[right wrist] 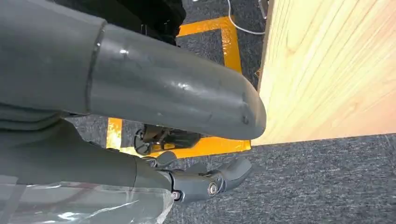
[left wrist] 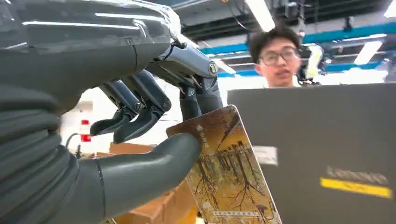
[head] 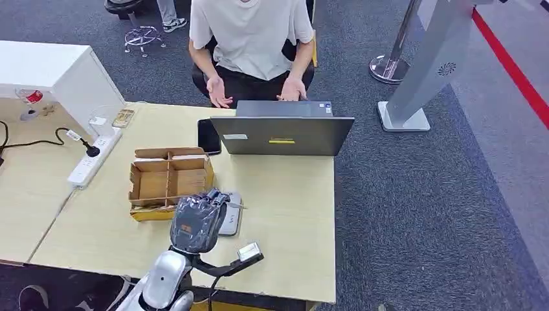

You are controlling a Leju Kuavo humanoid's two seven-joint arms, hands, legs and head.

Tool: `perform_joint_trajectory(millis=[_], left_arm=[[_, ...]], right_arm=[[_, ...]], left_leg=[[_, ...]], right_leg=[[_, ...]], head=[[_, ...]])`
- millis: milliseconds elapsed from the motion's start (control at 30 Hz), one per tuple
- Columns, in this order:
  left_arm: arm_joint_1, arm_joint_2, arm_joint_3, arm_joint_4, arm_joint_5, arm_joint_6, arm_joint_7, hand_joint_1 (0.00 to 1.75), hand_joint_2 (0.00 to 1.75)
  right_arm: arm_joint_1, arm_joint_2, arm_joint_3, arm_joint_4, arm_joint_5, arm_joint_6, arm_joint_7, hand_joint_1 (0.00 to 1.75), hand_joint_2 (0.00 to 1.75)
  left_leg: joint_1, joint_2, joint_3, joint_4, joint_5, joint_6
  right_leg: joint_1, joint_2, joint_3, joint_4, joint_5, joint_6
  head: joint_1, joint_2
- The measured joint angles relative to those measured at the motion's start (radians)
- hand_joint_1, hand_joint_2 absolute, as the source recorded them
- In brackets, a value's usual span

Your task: Pass the card to the sensor for recognition and then transmit it.

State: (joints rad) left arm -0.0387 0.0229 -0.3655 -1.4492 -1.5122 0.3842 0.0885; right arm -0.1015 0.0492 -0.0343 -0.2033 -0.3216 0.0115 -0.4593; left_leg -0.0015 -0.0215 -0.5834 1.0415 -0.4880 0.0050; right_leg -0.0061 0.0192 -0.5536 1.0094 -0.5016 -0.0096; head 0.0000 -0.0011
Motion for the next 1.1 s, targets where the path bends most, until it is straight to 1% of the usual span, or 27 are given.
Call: perform_joint_trajectory(millis=[133,233,267,300,367,833,1100], left_arm=[[-0.002,0.003,-0.012,0.000,0.000,-0.034,0.019,1.75,1.75],[-0.009,0.006,-0.012,0.001,0.000,-0.087,0.079,1.75,1.75],[-0.016,0.007,-0.013,0.005,0.000,-0.123,0.119,1.75,1.75],[-0.022,0.008,-0.013,0.010,0.000,-0.144,0.149,1.75,1.75],[-0.029,0.011,-0.013,0.019,0.000,-0.157,0.170,1.75,1.75],[-0.042,0.016,-0.013,0.037,0.000,-0.164,0.179,1.75,1.75],[-0.046,0.017,-0.013,0.041,0.000,-0.194,0.184,1.75,1.75]], right_arm=[[0.000,0.000,-0.012,0.000,0.008,0.001,0.000,0.00,0.00],[0.001,0.000,-0.019,0.000,0.013,0.002,0.000,0.00,0.00],[0.001,0.000,-0.021,0.000,0.016,0.002,0.000,0.00,0.00],[0.001,0.000,-0.024,0.000,0.018,0.002,0.000,0.00,0.00],[0.003,0.000,-0.031,0.000,0.018,0.003,0.000,0.00,0.00],[0.005,0.000,-0.043,0.000,0.018,0.005,0.000,0.00,0.00],[0.006,0.000,-0.044,0.000,0.022,0.005,0.000,0.00,0.00]], left_leg=[[0.000,0.000,0.000,0.000,0.000,0.000],[0.000,0.000,0.000,0.000,0.000,0.000],[0.000,0.000,0.000,0.000,0.000,0.000],[0.000,0.000,0.000,0.000,0.000,0.000],[0.000,0.000,0.000,0.000,0.000,0.000],[0.000,0.000,0.000,0.000,0.000,0.000],[0.000,0.000,0.000,0.000,0.000,0.000]], right_leg=[[0.000,0.000,0.000,0.000,0.000,0.000],[0.000,0.000,0.000,0.000,0.000,0.000],[0.000,0.000,0.000,0.000,0.000,0.000],[0.000,0.000,0.000,0.000,0.000,0.000],[0.000,0.000,0.000,0.000,0.000,0.000],[0.000,0.000,0.000,0.000,0.000,0.000],[0.000,0.000,0.000,0.000,0.000,0.000]], head=[[0.000,0.000],[0.000,0.000],[0.000,0.000],[0.000,0.000],[0.000,0.000],[0.000,0.000],[0.000,0.000]])
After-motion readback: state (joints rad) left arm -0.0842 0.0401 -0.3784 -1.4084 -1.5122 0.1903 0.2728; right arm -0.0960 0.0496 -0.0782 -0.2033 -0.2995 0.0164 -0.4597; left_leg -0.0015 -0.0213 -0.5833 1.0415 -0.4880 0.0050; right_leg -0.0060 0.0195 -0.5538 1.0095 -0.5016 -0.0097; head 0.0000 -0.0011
